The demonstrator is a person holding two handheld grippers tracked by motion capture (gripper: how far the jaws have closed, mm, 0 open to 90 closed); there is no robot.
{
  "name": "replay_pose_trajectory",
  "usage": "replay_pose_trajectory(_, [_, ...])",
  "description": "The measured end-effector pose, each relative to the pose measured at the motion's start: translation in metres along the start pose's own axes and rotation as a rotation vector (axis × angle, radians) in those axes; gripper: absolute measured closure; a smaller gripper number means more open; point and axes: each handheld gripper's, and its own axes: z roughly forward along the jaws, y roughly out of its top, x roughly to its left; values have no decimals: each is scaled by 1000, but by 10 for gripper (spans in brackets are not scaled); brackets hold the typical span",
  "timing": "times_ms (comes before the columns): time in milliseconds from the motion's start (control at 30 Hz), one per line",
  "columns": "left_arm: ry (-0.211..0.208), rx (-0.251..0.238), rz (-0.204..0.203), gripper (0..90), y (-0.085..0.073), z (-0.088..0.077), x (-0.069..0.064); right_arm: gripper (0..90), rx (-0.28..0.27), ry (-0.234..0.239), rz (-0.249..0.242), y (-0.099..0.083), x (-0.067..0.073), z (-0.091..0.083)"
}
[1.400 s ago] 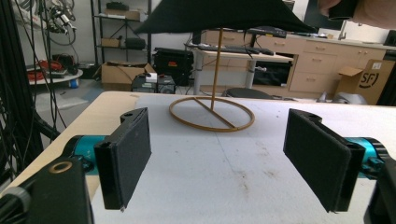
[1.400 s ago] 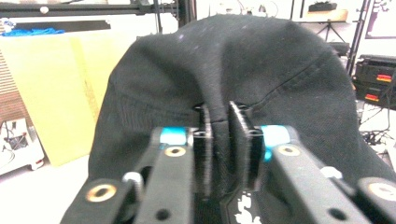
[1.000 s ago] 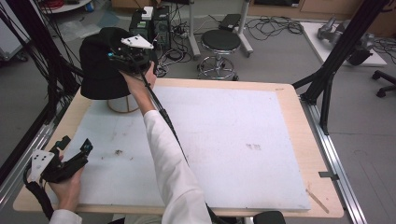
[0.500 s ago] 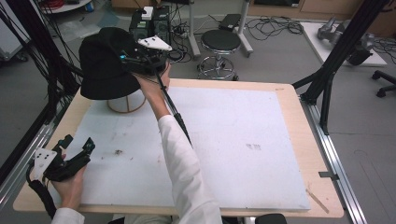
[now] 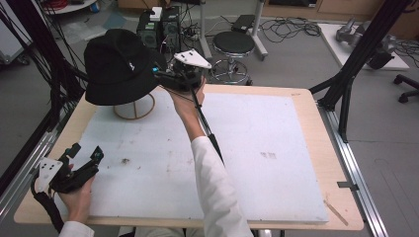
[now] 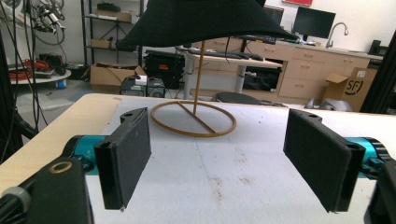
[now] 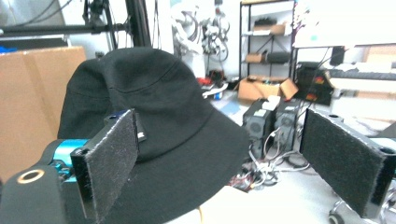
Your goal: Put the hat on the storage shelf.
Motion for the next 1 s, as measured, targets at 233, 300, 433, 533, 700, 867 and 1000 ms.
replay_pose_trajectory(233, [-11, -2, 7, 232, -1, 1, -6, 109, -7, -16, 7, -11, -19, -37])
replay_pose_trajectory(300, [-12, 1, 9, 232, -1, 1, -6, 109, -4, -24, 24, -13, -26, -46])
replay_pose_trajectory(433, [-4, 4, 12, 231, -1, 1, -4, 109, 0, -36, 57, -17, -38, -68])
replay_pose_trajectory(533, [-1, 2, 14, 231, -1, 1, -3, 109, 3, -48, 58, -18, -43, -76])
replay_pose_trajectory(700, [-3, 8, 16, 230, -1, 1, -3, 110, 17, -88, 52, -23, -54, -97])
replay_pose_trajectory(867, [-10, 11, 26, 230, -1, 3, -7, 110, 25, -138, 49, -24, -74, -123])
replay_pose_trajectory(1000, [-15, 13, 26, 230, -2, 4, -8, 110, 10, -163, 56, -24, -85, -140])
